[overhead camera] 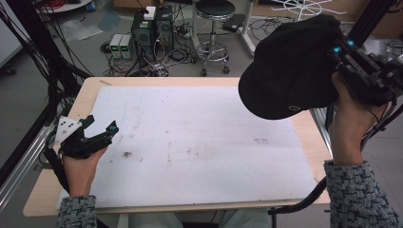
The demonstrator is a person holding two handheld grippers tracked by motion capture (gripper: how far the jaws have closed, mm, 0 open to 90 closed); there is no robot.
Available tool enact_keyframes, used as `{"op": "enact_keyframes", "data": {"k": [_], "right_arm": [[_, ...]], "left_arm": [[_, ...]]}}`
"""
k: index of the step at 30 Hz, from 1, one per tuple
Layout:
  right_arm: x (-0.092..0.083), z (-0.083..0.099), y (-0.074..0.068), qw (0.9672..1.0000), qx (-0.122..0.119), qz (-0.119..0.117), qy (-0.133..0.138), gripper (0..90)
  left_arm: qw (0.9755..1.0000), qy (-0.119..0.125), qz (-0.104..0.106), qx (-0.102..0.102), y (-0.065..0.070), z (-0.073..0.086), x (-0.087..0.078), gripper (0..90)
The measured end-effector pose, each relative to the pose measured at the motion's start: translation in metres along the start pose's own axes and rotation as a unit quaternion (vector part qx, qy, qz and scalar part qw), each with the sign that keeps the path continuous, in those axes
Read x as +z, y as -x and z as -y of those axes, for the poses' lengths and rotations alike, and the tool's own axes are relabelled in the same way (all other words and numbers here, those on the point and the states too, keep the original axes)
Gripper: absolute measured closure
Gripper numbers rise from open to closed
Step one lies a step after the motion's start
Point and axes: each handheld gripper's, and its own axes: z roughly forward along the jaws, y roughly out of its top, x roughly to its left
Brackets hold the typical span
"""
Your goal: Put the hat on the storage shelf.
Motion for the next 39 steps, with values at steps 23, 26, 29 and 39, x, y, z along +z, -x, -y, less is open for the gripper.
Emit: {"op": "enact_keyframes", "data": {"k": [23,26,29,39], "right_arm": [[0.006,-0.047,0.020,0.9990,0.010,0.013,0.043,85.1],[0.009,-0.048,0.021,0.9989,0.011,0.015,0.043,85.1],[0.018,-0.049,0.023,0.9987,0.005,0.020,0.046,85.0],[0.037,-0.036,0.027,0.9989,-0.004,0.034,0.031,84.3]], "left_arm": [[1.0000,-0.004,-0.002,-0.003,-0.002,0.002,0.001,18.4],[1.0000,-0.003,-0.002,-0.004,-0.003,0.002,0.000,18.4],[1.0000,-0.003,-0.002,-0.005,-0.003,0.002,0.001,18.4],[0.9999,0.000,-0.004,-0.010,-0.006,0.002,-0.002,18.5]]}}
